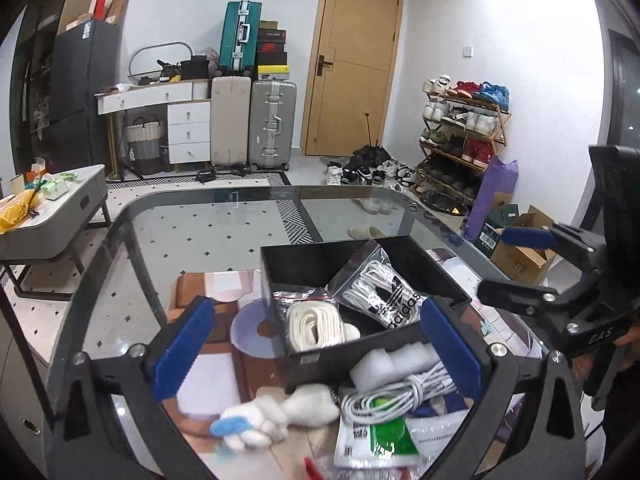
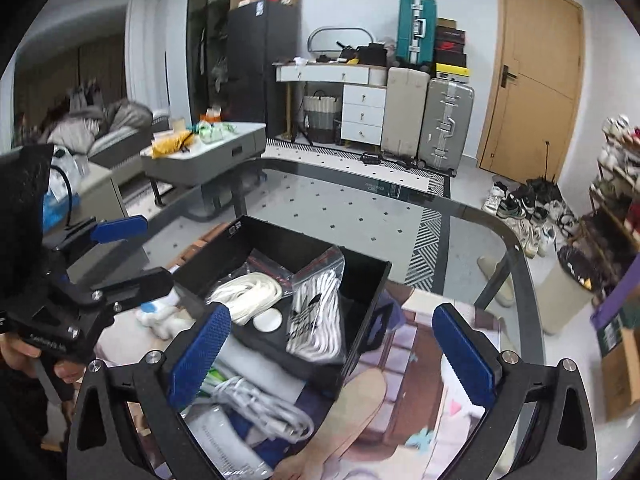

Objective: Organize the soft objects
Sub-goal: 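Withdraw both tools and move the right gripper to the white medical packet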

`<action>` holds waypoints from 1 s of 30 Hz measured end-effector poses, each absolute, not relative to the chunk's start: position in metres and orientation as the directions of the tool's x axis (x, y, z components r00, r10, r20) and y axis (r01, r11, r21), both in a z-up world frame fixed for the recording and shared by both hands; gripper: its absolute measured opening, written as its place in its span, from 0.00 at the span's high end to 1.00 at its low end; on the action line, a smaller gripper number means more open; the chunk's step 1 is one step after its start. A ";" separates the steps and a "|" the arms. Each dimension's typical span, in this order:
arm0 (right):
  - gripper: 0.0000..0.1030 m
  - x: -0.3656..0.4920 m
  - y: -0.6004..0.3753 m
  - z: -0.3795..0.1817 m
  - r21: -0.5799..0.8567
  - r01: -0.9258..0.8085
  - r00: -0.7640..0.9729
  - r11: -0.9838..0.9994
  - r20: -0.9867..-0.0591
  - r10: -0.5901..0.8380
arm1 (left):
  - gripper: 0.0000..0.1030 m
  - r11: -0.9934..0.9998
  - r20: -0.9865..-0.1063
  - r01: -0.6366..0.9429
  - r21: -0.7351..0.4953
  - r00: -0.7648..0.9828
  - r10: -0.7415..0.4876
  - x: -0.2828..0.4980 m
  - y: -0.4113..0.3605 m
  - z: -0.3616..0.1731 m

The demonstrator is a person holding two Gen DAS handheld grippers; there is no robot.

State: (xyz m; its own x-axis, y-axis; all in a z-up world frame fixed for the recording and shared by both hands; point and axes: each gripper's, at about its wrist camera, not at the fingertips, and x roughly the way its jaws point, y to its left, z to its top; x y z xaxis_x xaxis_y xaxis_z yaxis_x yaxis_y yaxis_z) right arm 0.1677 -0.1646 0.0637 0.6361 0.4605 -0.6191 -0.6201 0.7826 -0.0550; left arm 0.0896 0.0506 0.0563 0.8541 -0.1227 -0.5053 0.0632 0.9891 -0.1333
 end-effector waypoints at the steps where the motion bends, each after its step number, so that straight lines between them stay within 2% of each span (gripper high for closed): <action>1: 0.01 0.162 -0.168 0.063 -0.041 -0.618 0.633 0.785 -0.618 0.466 | 0.00 0.989 -0.506 0.064 -0.133 0.853 -0.123 0.087 0.051 0.056; 11: 0.01 0.126 -0.190 0.046 0.034 -0.611 0.599 0.791 -0.634 0.490 | 0.00 0.990 -0.514 0.062 -0.127 0.849 -0.119 0.054 0.049 0.050; 30: 0.00 0.105 -0.186 0.021 0.008 -0.693 0.504 0.721 -0.709 0.493 | 0.00 0.988 -0.604 0.088 -0.126 0.783 -0.147 0.025 0.044 0.003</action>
